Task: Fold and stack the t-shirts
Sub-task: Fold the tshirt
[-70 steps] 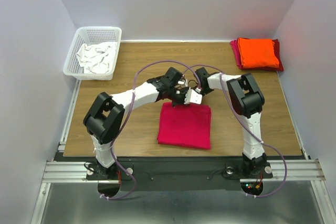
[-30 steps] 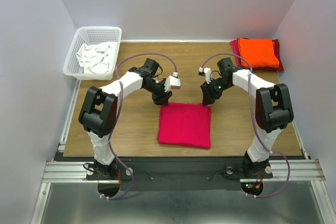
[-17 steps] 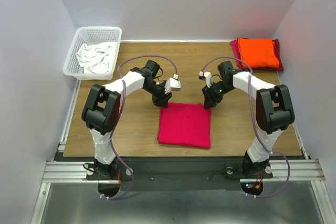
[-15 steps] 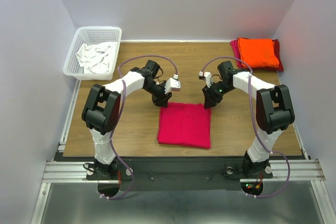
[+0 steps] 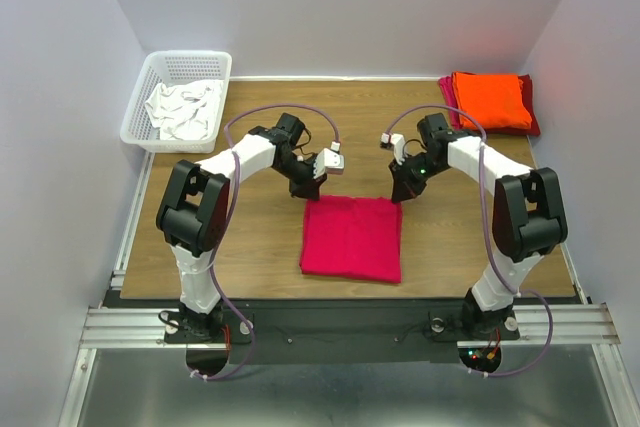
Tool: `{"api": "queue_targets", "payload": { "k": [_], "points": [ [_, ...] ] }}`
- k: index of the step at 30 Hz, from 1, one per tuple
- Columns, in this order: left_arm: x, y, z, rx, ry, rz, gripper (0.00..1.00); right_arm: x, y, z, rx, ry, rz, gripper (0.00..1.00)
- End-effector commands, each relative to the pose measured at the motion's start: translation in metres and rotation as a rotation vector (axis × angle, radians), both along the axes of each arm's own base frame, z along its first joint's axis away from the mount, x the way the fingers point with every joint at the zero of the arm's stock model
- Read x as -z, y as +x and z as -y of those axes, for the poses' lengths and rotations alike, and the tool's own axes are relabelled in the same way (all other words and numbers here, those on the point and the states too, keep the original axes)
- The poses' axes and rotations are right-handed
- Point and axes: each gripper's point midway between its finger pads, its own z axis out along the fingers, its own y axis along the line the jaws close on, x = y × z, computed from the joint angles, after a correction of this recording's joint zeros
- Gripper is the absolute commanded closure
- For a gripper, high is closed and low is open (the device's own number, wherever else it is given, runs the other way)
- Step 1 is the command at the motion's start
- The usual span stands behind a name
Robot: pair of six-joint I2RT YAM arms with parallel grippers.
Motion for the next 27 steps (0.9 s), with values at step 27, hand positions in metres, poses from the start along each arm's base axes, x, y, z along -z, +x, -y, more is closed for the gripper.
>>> {"api": "queue_targets", "payload": {
  "k": [27],
  "points": [
    [-0.002,0.011,-0.004,-0.008,0.032,-0.003,1.00,-0.008,0.012,0.031,0.106,-0.152,0.120,0.99]
  ]
}}
